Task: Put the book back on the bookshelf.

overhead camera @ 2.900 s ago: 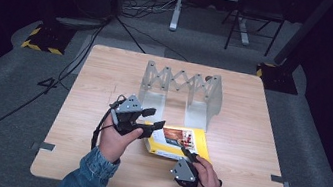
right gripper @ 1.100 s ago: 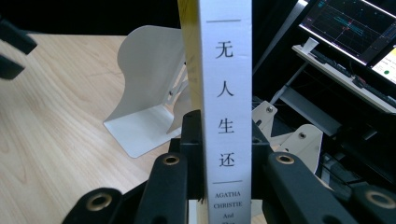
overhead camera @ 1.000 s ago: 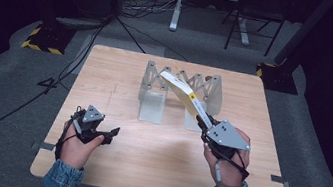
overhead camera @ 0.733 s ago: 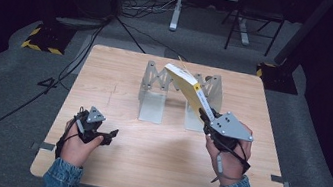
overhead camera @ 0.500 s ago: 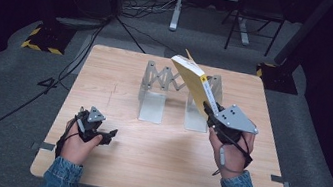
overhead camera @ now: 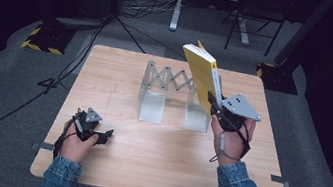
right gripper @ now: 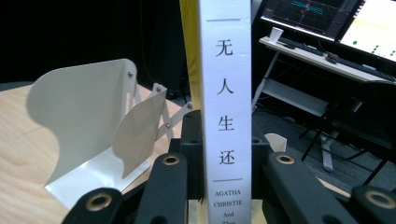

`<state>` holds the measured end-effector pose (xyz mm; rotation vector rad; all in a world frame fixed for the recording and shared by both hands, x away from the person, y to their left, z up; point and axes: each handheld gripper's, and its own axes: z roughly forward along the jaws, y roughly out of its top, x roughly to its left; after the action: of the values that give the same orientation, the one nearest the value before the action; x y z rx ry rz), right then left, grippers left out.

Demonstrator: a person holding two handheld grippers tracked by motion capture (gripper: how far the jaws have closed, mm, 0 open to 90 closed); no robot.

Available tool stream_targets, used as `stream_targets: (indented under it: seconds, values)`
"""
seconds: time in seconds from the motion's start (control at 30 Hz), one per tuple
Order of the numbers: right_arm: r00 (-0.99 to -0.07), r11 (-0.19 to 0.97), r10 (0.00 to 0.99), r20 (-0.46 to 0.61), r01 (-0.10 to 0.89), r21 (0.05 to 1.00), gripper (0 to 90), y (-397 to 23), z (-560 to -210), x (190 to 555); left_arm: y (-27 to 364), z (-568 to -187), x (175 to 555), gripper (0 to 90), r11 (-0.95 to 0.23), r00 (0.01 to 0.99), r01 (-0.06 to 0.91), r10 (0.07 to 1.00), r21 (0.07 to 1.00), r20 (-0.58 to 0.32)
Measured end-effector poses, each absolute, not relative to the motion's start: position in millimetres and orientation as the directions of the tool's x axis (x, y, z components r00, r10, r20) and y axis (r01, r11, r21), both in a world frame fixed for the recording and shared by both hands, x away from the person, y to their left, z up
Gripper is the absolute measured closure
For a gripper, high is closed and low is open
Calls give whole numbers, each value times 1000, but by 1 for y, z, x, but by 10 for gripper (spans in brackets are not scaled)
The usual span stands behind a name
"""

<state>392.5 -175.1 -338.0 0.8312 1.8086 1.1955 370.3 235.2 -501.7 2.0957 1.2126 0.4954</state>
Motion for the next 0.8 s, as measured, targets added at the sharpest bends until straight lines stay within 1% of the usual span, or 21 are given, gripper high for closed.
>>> stream_targets:
  seconds: [0.2,0.4,0.43,0.8]
  values:
    - [-433,272,879,-197,117,955,760,-175,-346,411,236,-505,372,238,-341,498,621,867,706,-20]
    - [-403,242,899,-171,132,961,760,-174,-354,425,235,-505,372,238,-338,495,622,869,706,-20]
    - [-396,223,905,-154,134,965,760,-175,-357,430,235,-505,372,237,-341,498,621,867,705,-19]
    - [-386,171,917,-104,144,975,760,-174,-371,442,234,-505,371,237,-340,496,621,868,706,-18]
